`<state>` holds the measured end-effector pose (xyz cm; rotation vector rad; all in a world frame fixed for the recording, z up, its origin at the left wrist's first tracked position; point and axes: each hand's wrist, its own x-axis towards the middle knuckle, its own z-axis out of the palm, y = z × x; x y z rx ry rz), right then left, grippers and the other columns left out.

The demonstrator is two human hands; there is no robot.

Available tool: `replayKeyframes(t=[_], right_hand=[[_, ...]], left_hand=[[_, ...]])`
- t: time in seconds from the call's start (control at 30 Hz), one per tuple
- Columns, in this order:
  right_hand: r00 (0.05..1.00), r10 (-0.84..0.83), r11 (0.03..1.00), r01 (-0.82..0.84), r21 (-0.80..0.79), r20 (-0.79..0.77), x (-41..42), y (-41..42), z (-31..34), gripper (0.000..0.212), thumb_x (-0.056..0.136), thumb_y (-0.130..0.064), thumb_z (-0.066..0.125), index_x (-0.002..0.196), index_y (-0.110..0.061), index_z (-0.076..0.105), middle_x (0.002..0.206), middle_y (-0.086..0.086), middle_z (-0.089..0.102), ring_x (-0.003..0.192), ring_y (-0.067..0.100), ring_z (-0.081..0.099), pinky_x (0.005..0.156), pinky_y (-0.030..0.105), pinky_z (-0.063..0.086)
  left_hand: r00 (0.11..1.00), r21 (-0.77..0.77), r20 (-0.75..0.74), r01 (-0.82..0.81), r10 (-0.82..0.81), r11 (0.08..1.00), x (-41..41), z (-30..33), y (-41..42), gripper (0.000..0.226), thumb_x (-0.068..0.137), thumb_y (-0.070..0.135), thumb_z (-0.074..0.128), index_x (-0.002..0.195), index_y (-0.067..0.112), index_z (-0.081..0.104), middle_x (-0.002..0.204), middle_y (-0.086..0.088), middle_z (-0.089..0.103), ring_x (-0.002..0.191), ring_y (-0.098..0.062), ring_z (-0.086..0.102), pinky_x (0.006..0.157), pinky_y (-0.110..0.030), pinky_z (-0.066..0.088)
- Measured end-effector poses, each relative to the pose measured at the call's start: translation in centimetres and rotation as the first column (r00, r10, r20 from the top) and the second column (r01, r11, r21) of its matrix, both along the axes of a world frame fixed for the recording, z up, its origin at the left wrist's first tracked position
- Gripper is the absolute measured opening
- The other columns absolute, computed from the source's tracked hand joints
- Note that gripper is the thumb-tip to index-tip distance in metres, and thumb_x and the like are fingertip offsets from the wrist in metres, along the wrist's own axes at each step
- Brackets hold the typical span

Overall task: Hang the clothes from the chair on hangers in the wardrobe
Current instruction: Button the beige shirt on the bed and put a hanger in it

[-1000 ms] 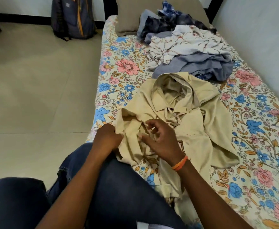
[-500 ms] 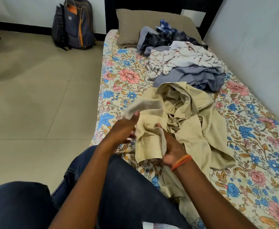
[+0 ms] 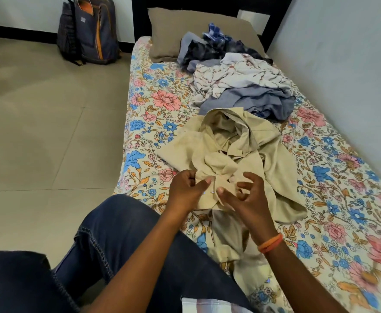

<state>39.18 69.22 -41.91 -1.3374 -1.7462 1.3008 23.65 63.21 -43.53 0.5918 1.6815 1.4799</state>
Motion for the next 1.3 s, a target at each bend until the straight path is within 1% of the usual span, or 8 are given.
replayKeyframes(t=[0.17,0.3,0.47,0.6,0.7,0.87,1.07,1.3], right_hand=[[0.961,0.179,0.869,-0.255,0.424,0.212,2.5,0.0,-2.4,0.052,0.061,-0.054,0.083,0.099,-0.023,0.064,0.103,-0.008,0.055,0.097,0.005,0.057,0.081,0.018,0.049],[0.979,0.132,0.857,-0.193,0.478,0.158,2.8,-0.4,-3.5,0.004,0.085,-0.018,0.076,0.084,-0.017,0.072,0.082,-0.009,0.066,0.078,0.007,0.063,0.069,0.031,0.052],[0.998,0.056,0.927,-0.059,0.369,0.021,2.1,-0.6,-3.6,0.022,0.088,-0.006,0.072,0.092,-0.028,0.074,0.085,-0.015,0.073,0.081,0.002,0.067,0.074,0.015,0.050],[0.999,0.015,0.937,-0.026,0.349,0.033,1.6,-0.9,-4.7,0.019,0.088,-0.005,0.070,0.079,-0.022,0.069,0.072,-0.009,0.068,0.069,0.005,0.061,0.064,0.011,0.043],[1.000,0.003,0.935,-0.013,0.355,0.029,1.5,-1.2,-5.4,0.017,0.089,-0.005,0.069,0.076,-0.016,0.068,0.067,-0.007,0.064,0.065,0.006,0.057,0.061,0.012,0.040],[0.999,-0.009,0.913,-0.007,0.408,0.037,1.3,-1.4,-6.0,0.015,0.089,-0.006,0.070,0.077,-0.015,0.067,0.069,-0.011,0.063,0.066,0.005,0.058,0.062,0.012,0.040],[0.996,0.022,0.882,-0.061,0.467,0.087,1.1,-1.5,-6.8,0.011,0.088,-0.013,0.069,0.078,-0.018,0.067,0.074,-0.015,0.061,0.072,0.004,0.058,0.067,0.013,0.041],[0.986,0.030,0.805,-0.123,0.581,0.167,0.6,-1.7,-7.3,0.014,0.087,-0.025,0.057,0.085,-0.019,0.069,0.079,-0.018,0.056,0.074,0.003,0.052,0.068,0.027,0.042]], left_hand=[[0.996,0.019,-0.072,0.047,-0.046,0.999,2.5,-1.5,0.2,0.039,0.081,0.028,0.078,0.115,0.015,0.061,0.105,0.000,0.073,0.097,-0.015,0.070,0.088,-0.042,0.057],[0.986,-0.042,-0.166,0.024,-0.030,0.999,2.6,-2.5,-0.2,0.042,0.086,0.028,0.075,0.120,0.015,0.055,0.113,0.002,0.067,0.104,-0.015,0.065,0.090,-0.036,0.054],[0.974,0.002,-0.223,-0.030,0.030,1.000,4.0,-1.6,-1.8,0.053,0.090,0.018,0.068,0.131,0.023,0.035,0.126,0.001,0.054,0.116,-0.013,0.055,0.097,-0.032,0.049],[0.657,-0.236,-0.749,-0.152,-0.080,0.960,5.1,-1.3,-3.7,0.046,0.087,0.015,0.062,0.131,0.022,0.048,0.129,-0.002,0.045,0.115,-0.022,0.044,0.092,-0.037,0.041],[0.551,-0.447,-0.763,-0.071,-0.338,0.892,5.1,-1.5,-3.6,0.017,0.095,0.021,0.051,0.109,0.018,0.062,0.115,-0.003,0.057,0.103,-0.023,0.051,0.081,-0.036,0.043],[0.465,-0.547,-0.737,0.016,-0.490,0.837,5.9,-1.3,-2.2,0.020,0.102,0.014,0.045,0.108,0.008,0.063,0.114,-0.010,0.059,0.106,-0.028,0.057,0.080,-0.038,0.047],[0.707,-0.462,-0.620,0.023,-0.341,0.887,5.1,-2.2,-1.8,0.018,0.094,0.018,0.053,0.078,0.015,0.059,0.087,-0.004,0.066,0.081,-0.024,0.065,0.063,-0.032,0.043],[0.976,-0.284,-0.151,0.112,-0.159,0.952,3.6,-2.9,-1.6,0.020,0.092,0.010,0.062,0.074,0.018,0.068,0.066,-0.001,0.071,0.053,-0.014,0.069,0.047,-0.023,0.051]])
